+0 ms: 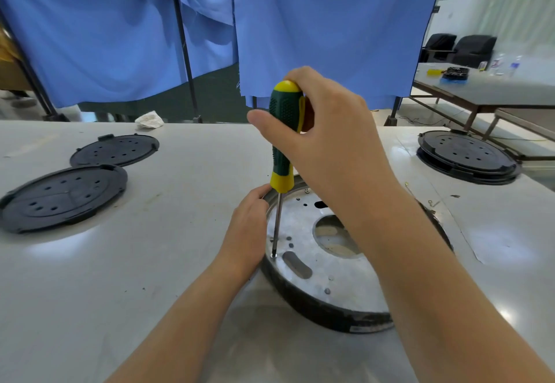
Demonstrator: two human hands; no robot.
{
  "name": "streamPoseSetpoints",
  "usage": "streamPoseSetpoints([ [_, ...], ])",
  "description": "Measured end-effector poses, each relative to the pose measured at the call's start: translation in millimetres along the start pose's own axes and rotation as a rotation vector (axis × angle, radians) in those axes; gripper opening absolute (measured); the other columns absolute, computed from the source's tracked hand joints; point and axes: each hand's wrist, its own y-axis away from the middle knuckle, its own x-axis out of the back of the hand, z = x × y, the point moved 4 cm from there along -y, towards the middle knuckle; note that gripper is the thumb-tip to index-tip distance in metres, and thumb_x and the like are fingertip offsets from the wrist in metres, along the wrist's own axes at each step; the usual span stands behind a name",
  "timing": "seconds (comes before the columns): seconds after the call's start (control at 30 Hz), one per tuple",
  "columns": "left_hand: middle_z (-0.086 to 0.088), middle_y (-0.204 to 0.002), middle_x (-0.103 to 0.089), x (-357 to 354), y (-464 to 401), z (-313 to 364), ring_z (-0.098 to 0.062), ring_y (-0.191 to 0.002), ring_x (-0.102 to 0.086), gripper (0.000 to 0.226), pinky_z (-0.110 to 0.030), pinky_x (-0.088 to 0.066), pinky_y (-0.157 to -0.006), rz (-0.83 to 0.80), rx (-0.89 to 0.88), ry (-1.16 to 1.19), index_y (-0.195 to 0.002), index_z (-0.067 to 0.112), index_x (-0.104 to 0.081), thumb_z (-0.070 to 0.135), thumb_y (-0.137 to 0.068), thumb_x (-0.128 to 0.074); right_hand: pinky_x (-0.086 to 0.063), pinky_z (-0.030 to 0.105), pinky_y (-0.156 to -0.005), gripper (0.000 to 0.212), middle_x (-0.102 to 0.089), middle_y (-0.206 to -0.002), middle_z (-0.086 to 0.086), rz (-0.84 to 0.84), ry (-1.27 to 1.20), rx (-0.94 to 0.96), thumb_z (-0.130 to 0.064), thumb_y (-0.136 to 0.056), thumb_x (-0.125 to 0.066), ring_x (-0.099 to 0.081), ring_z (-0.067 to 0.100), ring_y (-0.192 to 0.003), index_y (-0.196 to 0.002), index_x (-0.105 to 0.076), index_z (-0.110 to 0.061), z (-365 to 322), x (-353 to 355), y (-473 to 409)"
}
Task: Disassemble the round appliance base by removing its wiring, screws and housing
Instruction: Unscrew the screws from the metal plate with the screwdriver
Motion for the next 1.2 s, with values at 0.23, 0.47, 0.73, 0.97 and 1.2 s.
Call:
streamPoseSetpoints([
  [0.23,0.013,-0.076,-0.048,0,2,1,-0.002,-0.064,-0.047,0.023,-0.029,-0.041,-0.074,-0.019,0.025,0.097,-0.11,0.001,-0.055,0.005,-0.096,-0.037,-0.039,0.009,-0.068,0.031,-0.047,-0.086,-0.004,-0.088,-0.136,-0.02,-0.05,-0.084,-0.064,-0.046,0.005,-0.073,-0.103,-0.06,-0.026,8,2,-4],
  [0.47,0.016,-0.074,-0.05,0,1,-1,0.001,-0.063,-0.05,0.021,-0.015,-0.043,-0.057,0.002,0.046,0.121,-0.09,0.019,-0.054,0.011,-0.097,-0.036,-0.048,0.015,-0.081,0.047,-0.051,-0.093,-0.003,-0.17,-0.317,0.011,-0.045,-0.084,-0.068,-0.056,0.008,-0.084,-0.126,-0.057,-0.03,13,1,-4],
  [0.73,-0.003,-0.113,-0.062,-5,-2,-8,-0.016,-0.096,-0.057,0.031,-0.028,-0.048,-0.081,-0.051,0.09,0.133,-0.117,0.015,-0.059,0.013,-0.095,-0.036,-0.055,0.025,-0.079,0.044,-0.055,-0.092,-0.011,-0.209,-0.403,0.011,-0.024,-0.093,-0.06,-0.057,0.007,-0.084,-0.135,-0.047,-0.03,23,0,-5],
  [0.97,0.003,-0.1,-0.061,9,9,9,-0.013,-0.097,-0.055,0.023,-0.026,-0.043,-0.082,0.029,-0.055,0.2,-0.096,0.026,-0.061,0.019,-0.098,-0.039,-0.05,0.017,-0.083,0.035,-0.049,-0.093,-0.02,-0.341,-0.45,0.073,-0.001,-0.095,-0.049,-0.057,0.002,-0.087,-0.119,-0.048,-0.027,16,-3,-2],
  [1.2,0.007,-0.087,-0.076,44,29,36,-0.004,-0.088,-0.069,0.025,-0.002,-0.045,-0.071,-0.177,-0.137,0.436,-0.092,0.023,-0.074,0.009,-0.094,-0.054,-0.048,0.026,-0.097,0.031,-0.054,-0.1,-0.014,-0.328,-0.362,0.05,-0.012,-0.096,-0.051,-0.058,0.008,-0.098,-0.124,-0.05,-0.026,16,4,1],
])
